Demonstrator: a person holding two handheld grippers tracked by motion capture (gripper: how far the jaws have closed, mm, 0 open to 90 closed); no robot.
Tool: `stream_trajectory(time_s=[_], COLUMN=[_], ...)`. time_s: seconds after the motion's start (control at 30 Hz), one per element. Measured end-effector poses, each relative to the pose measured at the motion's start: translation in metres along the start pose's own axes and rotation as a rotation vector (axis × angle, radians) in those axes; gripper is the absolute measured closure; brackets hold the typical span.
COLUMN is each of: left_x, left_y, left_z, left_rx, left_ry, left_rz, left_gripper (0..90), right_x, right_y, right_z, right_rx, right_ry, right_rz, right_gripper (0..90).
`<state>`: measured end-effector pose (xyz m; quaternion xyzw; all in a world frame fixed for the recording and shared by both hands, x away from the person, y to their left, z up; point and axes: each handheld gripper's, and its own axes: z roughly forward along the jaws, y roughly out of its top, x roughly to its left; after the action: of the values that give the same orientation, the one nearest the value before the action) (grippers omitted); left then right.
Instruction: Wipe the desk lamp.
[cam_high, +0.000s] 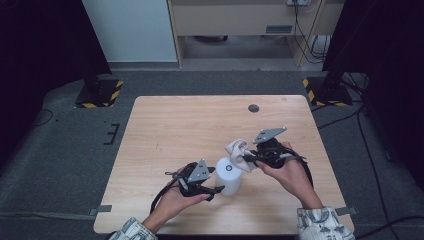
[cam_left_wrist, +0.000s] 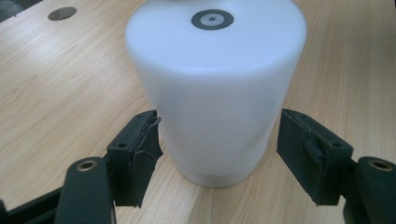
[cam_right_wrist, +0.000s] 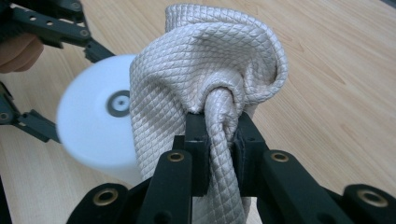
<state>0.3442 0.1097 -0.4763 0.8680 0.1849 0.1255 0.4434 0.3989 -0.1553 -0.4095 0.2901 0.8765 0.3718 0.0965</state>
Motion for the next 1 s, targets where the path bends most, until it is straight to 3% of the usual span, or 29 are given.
stream_trajectory(time_s=[0.17,0.27,0.53,1.0], left_x=[0.000,0.000,0.000,-0.001], left_y=[0.000,0.000,0.001,0.001], left_z=[0.001,0.002,0.002,0.004], left_rx=[0.005,0.009,0.012,0.013], left_ry=[0.005,0.005,0.004,0.000], left_rz=[0.006,0.006,0.008,0.002], left_gripper=[31.3,31.1,30.9,29.6], right_x=[-0.016,-0.018,-0.014,-0.011], right_y=[-0.016,-0.023,-0.039,-0.051], right_z=[0.012,0.024,0.057,0.072], right_rx=[-0.006,0.017,0.118,0.205], right_ry=[0.064,0.087,0.102,0.093], right_rz=[0.087,0.107,0.112,0.112], right_gripper=[79.8,79.9,80.8,81.0])
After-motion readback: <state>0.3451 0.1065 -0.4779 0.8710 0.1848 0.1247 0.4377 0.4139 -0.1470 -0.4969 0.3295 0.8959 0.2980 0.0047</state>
